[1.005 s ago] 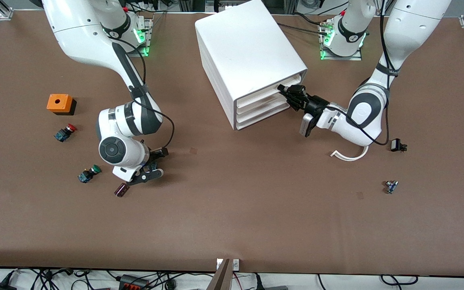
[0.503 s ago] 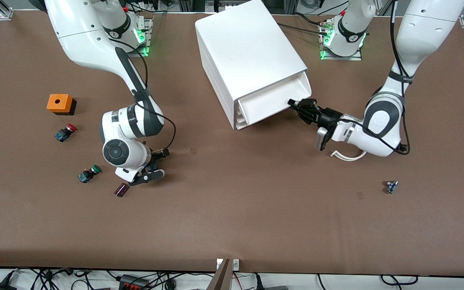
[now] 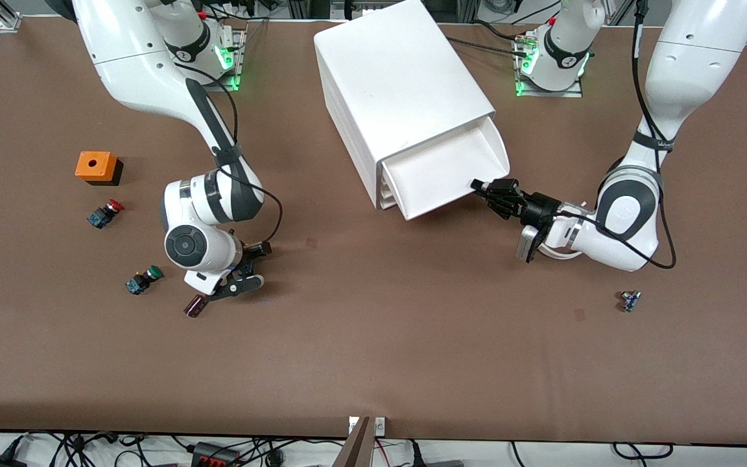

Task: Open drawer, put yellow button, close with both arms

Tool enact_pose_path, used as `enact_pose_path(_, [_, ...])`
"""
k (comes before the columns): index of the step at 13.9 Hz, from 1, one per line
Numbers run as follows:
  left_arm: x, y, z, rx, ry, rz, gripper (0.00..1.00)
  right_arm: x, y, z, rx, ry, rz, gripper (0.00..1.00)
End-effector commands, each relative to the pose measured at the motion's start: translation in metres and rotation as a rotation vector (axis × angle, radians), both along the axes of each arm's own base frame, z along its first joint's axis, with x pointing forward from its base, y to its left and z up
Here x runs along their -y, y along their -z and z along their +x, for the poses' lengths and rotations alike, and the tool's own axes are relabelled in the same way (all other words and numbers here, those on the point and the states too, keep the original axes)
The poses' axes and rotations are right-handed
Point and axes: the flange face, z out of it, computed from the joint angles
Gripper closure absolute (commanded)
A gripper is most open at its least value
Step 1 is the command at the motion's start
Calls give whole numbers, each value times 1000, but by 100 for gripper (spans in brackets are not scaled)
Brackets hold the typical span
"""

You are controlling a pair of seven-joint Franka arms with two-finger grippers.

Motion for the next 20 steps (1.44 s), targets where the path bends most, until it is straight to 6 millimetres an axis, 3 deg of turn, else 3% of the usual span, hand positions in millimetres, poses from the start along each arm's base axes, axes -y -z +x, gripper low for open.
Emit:
enact_pose_path(1, [-8, 4, 9, -45, -17, 69, 1, -2, 2, 7, 24, 17, 12, 9])
enact_pose_path(4, [-17, -17, 14, -106, -31, 93, 0, 0, 6, 8, 30, 17, 12, 19])
enact_pose_path(8, [-22, -60, 18, -133, -34, 229, 0, 2, 10, 9, 33, 16, 7, 25])
enact_pose_path(9, [-24, -76, 22, -137, -40, 289, 0, 2, 10, 9, 33, 16, 7, 32])
enact_pose_path(13, [-34, -129, 38, -127, -60, 616, 0, 4, 4, 12, 43, 7, 13, 86])
enact_pose_path(14, [-38, -145, 43, -110, -77, 684, 0, 1, -9, 19, 61, 3, 21, 95])
enact_pose_path(17, [-44, -181, 50, -83, -146, 905, 0, -8, -52, 34, 53, -7, 28, 100])
enact_pose_path(20, [-49, -214, 53, -52, -249, 1119, 0, -19, -126, 54, 45, -21, 32, 100])
